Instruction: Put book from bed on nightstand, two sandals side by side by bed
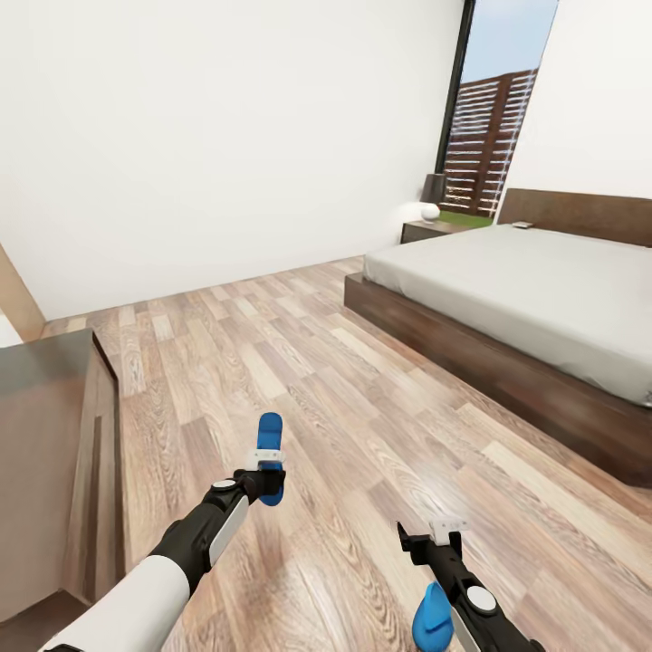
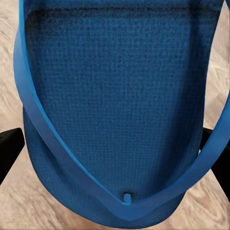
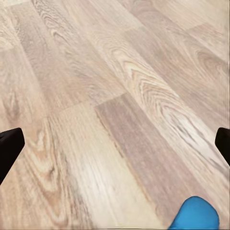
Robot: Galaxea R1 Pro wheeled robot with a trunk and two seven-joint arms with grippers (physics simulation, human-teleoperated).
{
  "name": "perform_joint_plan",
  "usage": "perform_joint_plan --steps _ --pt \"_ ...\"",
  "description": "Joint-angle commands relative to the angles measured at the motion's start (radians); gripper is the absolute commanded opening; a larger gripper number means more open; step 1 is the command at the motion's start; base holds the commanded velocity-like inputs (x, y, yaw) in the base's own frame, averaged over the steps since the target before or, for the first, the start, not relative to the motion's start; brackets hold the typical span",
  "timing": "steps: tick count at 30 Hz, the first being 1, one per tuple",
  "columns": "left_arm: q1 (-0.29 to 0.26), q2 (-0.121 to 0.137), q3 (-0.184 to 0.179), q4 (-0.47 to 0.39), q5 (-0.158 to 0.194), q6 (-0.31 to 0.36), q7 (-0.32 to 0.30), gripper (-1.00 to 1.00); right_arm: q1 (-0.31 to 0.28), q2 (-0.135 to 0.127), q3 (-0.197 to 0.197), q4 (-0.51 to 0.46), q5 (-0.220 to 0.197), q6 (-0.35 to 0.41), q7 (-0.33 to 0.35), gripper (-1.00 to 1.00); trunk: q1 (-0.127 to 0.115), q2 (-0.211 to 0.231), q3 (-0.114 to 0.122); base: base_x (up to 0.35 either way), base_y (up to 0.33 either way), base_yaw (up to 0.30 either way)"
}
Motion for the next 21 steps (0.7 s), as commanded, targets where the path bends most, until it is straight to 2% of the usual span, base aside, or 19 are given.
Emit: perform_joint_plan --steps 1,8,21 --pt "0.000 0.001 -0.003 -0.002 0.008 0.005 0.005 -1.00 -0.001 -0.001 0.003 0.001 -0.009 -0.004 0.002 1.00 0.000 0.000 -0.001 0.001 0.206 -0.272" --pt "0.000 0.000 -0.003 -0.002 0.008 0.005 0.005 -1.00 -0.001 -0.001 0.003 0.001 -0.009 -0.004 0.001 1.00 0.000 0.000 -0.001 0.110 0.232 -0.272" --pt "0.000 0.000 -0.003 0.000 0.007 0.005 0.005 -1.00 -0.001 -0.001 0.004 0.001 -0.008 -0.004 0.001 1.00 0.000 0.000 -0.001 0.228 0.152 -0.272"
